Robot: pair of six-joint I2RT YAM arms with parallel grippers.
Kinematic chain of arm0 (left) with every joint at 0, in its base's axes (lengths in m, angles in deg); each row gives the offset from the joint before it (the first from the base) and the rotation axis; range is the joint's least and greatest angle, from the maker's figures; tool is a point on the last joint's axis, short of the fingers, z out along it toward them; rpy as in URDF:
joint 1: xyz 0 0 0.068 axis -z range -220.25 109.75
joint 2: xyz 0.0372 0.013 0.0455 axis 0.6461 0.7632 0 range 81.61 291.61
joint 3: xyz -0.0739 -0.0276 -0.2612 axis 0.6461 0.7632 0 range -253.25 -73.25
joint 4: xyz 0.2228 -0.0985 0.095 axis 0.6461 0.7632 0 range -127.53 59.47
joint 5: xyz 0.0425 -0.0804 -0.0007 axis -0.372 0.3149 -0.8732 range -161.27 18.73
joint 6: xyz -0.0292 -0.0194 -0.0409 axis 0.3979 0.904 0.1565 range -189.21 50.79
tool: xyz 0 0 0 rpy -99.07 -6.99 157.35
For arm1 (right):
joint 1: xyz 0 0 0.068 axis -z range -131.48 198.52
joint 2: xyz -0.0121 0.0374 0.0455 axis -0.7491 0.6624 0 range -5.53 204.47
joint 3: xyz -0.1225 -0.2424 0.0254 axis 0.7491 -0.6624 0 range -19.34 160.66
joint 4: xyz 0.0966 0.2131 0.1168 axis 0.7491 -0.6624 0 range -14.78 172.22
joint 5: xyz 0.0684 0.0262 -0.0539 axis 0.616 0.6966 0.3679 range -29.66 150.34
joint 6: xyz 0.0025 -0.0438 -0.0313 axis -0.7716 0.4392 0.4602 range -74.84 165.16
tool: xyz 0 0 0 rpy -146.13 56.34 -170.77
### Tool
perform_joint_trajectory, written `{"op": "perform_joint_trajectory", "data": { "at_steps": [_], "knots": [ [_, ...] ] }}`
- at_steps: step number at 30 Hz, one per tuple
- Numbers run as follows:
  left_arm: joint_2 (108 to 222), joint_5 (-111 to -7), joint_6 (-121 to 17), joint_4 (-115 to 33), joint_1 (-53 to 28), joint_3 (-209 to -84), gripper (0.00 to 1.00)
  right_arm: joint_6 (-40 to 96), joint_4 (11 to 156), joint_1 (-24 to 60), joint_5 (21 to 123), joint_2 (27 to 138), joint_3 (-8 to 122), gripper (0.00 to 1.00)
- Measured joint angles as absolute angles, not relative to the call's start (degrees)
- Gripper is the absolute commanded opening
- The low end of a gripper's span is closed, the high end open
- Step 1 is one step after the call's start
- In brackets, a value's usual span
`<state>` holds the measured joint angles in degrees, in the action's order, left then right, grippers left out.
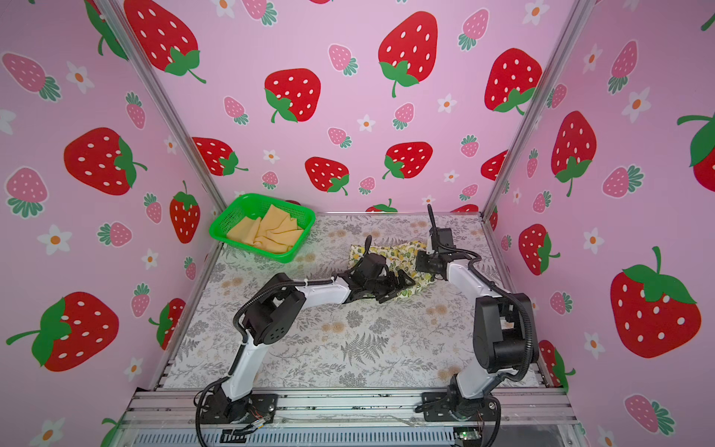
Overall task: Fold and stack skirts
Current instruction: Fold the skirt at the top-center of the table.
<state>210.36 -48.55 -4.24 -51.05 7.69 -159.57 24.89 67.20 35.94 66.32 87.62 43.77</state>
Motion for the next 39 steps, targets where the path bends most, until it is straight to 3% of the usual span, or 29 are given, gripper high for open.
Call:
{"op": "perform_joint_trajectory", "data": {
  "at_steps": [12, 22, 39],
  "knots": [
    [209.33, -47.28, -5.18, -48.54, 6.80, -160.18, 0.99, 22.90, 67.15, 36.55, 71.54, 88.16, 45.24, 0.00],
    [195.56, -46.12, -9.77, -45.13, -2.80, -154.46, 0.99, 22.92, 67.04, 36.55, 71.34, 88.16, 45.30, 0.00],
    [192.21, -51.41, -22.56, -27.14, -5.49, -148.69, 0.99, 22.61, 67.11, 36.44, 72.52, 88.16, 45.32, 0.00]
  ]
}}
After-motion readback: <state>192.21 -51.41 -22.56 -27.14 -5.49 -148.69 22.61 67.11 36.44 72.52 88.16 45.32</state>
